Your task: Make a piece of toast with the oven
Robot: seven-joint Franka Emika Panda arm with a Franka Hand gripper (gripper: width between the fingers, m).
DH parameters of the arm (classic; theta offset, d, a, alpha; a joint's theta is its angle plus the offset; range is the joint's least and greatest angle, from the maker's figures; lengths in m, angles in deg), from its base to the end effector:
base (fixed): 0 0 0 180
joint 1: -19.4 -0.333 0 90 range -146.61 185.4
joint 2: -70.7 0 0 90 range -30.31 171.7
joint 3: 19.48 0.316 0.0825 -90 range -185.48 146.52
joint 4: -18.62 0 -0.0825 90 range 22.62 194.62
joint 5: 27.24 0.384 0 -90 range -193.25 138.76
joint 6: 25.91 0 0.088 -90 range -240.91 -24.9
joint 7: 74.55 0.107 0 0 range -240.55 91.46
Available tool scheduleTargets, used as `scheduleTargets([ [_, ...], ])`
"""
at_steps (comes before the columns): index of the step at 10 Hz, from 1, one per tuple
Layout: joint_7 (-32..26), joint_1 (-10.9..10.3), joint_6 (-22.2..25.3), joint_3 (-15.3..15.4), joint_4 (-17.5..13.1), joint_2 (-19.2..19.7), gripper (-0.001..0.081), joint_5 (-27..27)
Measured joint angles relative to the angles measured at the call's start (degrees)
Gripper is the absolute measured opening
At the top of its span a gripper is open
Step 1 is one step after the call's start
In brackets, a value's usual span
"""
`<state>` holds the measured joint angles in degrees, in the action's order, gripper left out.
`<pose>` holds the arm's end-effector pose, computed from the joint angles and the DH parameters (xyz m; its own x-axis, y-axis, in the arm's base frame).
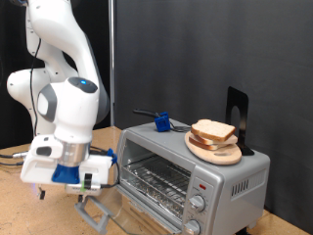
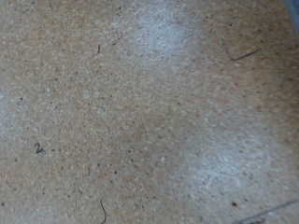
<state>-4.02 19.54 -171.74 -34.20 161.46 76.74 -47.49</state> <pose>0.4513 -0.1170 0.2420 0.3771 -0.9113 0.1652 -0.9231 -0.3552 0.1475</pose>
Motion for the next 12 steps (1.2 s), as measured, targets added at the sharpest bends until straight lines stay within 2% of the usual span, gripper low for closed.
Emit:
scheduleTargets([
  [4, 7.0, -0.2, -9.4, -1.0, -0.1, 7.8, 0.0809, -6.1],
  [7, 6.5, -0.2, -11.9, -0.3, -0.8, 9.5, 0.0809, -5.6],
  [9, -0.6, 1.4, -11.8, 2.9, -0.2, 8.6, 0.0809, 1.4],
  [10, -5.6, 2.7, -11.7, 5.0, 0.5, 7.4, 0.0809, 6.5],
  [12, -16.4, 4.6, -9.3, 8.2, 2.1, 2.8, 0.0809, 17.3],
])
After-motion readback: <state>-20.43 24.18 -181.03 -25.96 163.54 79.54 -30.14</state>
